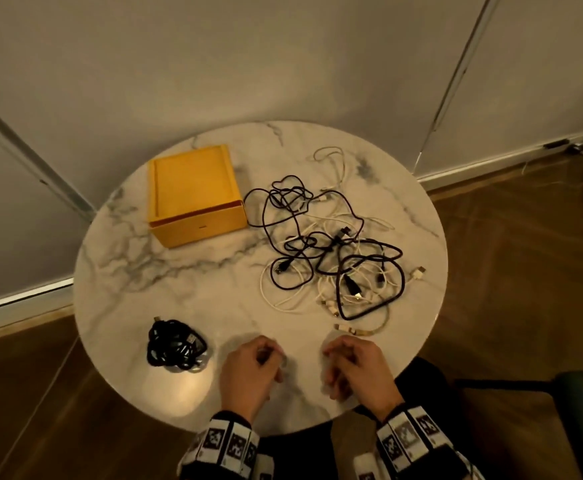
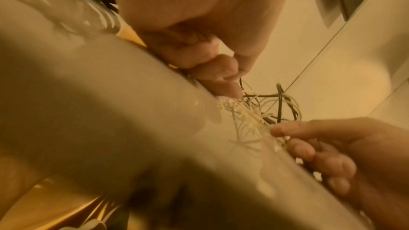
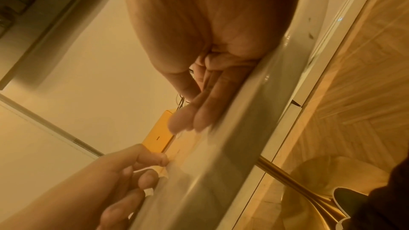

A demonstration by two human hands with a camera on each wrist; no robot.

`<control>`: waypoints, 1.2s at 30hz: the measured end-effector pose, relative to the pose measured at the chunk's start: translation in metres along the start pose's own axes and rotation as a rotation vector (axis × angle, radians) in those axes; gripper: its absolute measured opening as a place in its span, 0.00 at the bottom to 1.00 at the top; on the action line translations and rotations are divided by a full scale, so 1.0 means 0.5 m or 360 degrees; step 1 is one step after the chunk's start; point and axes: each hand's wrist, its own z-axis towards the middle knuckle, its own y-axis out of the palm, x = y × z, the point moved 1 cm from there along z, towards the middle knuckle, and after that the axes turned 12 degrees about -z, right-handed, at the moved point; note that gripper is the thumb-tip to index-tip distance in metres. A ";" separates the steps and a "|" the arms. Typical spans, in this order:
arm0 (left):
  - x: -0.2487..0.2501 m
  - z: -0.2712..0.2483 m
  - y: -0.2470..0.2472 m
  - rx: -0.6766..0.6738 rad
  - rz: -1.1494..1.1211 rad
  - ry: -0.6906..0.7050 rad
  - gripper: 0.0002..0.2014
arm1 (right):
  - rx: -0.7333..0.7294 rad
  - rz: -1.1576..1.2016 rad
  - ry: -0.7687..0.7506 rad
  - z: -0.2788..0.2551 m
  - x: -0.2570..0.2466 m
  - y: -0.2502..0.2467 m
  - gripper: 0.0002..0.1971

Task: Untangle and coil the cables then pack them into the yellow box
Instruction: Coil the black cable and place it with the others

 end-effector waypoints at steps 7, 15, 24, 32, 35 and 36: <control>0.047 0.091 -0.003 0.0221 -0.0262 0.0277 0.13 | 0.0024 -0.0051 -0.0027 -0.009 0.001 0.000 0.10; 0.190 0.239 0.012 -0.0084 0.0781 0.0567 0.09 | -0.0027 -0.0055 -0.0018 -0.017 -0.015 -0.006 0.10; 0.507 0.136 -0.104 0.0121 -0.0364 0.1424 0.06 | -0.0012 0.0287 -0.0097 -0.014 -0.011 -0.001 0.11; 0.511 0.050 -0.135 0.0054 -0.0938 0.1349 0.08 | 0.0183 0.0426 -0.0427 -0.024 -0.110 -0.044 0.08; 0.550 0.027 -0.168 0.0003 -0.1125 0.1366 0.09 | 0.0295 0.0377 -0.0647 -0.030 -0.183 -0.048 0.09; 0.554 0.019 -0.172 -0.0029 -0.1152 0.1333 0.10 | 0.0327 0.0348 -0.0729 -0.034 -0.205 -0.047 0.09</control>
